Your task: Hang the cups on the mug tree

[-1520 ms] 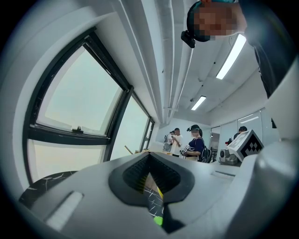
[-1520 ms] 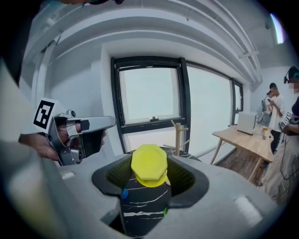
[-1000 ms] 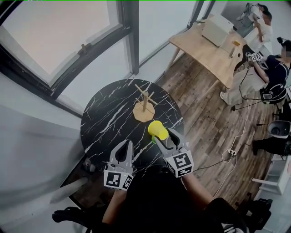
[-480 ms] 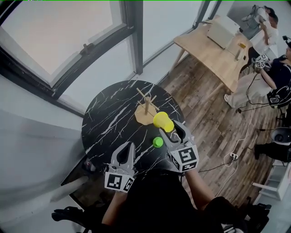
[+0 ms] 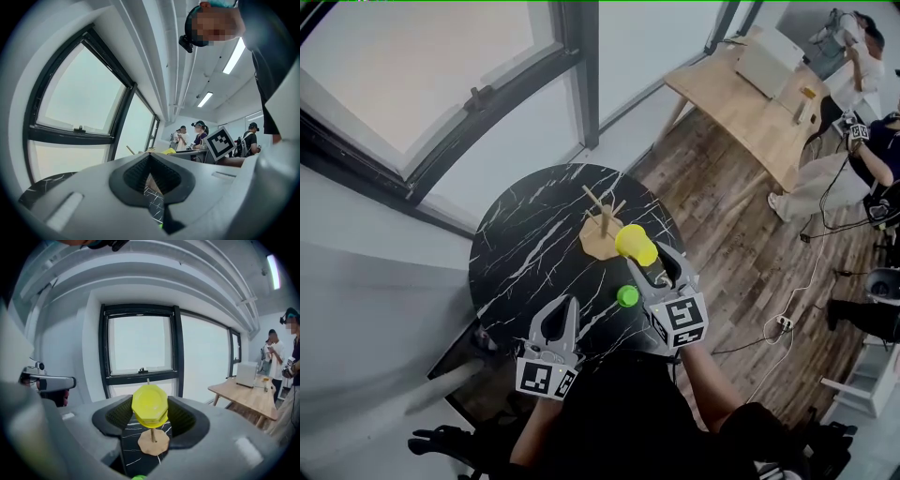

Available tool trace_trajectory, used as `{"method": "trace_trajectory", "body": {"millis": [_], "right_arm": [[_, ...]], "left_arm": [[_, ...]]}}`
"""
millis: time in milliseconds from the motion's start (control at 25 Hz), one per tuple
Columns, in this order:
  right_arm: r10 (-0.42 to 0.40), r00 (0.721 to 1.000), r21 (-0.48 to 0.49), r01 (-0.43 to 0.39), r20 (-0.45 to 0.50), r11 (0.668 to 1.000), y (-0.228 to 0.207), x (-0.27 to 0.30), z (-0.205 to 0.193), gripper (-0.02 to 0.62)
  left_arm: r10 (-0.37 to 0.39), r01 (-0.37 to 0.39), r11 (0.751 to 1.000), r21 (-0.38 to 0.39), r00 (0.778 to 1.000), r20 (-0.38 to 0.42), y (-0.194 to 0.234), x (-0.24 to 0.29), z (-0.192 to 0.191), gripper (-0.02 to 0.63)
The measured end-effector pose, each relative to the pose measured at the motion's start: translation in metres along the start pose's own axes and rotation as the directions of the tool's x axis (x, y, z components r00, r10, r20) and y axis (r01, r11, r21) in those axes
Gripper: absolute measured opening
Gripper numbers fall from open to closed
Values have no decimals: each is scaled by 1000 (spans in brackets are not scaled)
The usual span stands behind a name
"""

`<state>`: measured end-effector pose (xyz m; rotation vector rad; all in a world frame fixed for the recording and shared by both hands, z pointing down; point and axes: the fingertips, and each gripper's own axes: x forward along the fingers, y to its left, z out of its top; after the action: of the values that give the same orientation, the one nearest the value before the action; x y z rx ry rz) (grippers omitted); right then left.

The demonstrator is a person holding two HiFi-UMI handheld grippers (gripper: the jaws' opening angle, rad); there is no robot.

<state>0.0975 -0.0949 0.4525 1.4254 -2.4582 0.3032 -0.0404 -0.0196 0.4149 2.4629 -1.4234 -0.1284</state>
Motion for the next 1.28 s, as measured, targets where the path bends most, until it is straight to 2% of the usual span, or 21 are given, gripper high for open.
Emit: {"method": "trace_trajectory", "body": {"millis": [1280], "right_arm": [[47,995,21,-45,-86,999,-4,50,-35,229]], "left_arm": [[57,-57,998,-23,998,-16,19,5,-8,2]]}}
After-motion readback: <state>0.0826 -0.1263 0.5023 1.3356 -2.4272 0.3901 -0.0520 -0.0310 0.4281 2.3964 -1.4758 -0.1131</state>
